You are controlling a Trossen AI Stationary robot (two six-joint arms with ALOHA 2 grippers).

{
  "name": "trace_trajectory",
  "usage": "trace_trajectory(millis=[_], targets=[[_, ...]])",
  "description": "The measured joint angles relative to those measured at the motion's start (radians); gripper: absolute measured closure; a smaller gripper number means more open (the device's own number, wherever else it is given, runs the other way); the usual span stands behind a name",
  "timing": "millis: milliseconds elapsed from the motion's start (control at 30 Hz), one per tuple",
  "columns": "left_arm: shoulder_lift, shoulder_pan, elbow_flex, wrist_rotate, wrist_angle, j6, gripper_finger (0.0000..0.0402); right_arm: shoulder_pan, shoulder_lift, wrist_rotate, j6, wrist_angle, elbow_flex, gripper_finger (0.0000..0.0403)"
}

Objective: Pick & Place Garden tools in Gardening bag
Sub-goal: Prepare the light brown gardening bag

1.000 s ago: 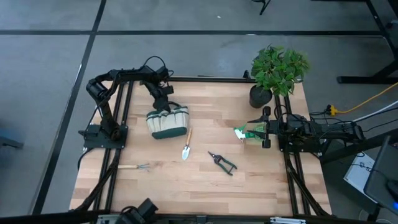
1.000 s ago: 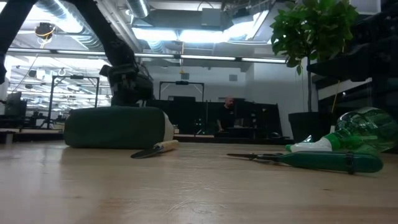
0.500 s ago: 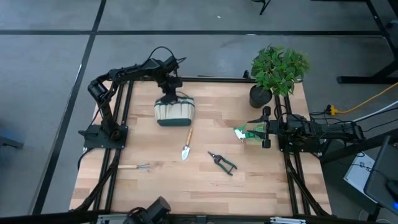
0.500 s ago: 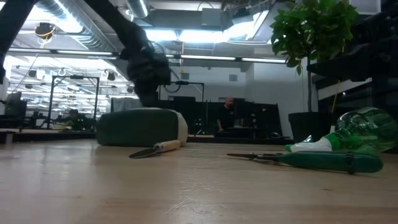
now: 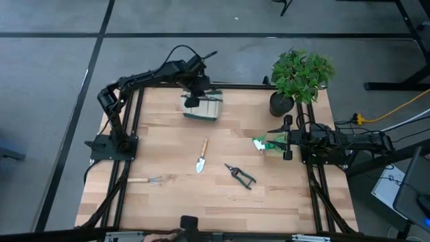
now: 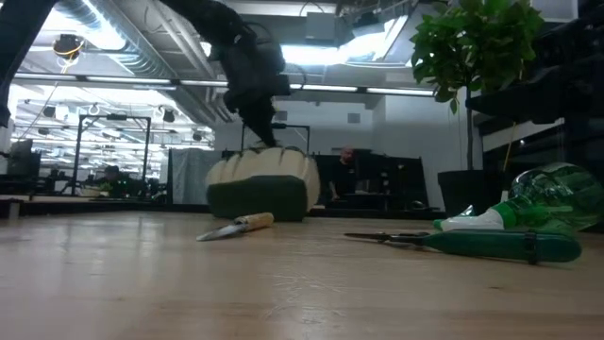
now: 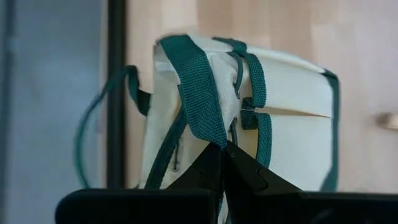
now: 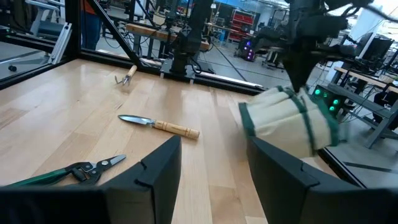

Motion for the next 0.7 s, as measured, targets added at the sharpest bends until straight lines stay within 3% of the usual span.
trace_trajectory(millis=[367,700], targets=[[0.0,-0.146,0.0,-0.326,0.065,0.064,0.0398,0.0,0.0,0.0,0.0,0.0,0.0,0.0217],[0.0,-0.239,0.0,-0.54,0.191,0.087,0.0398,0.0,0.0,0.0,0.0,0.0,0.0,0.0217]])
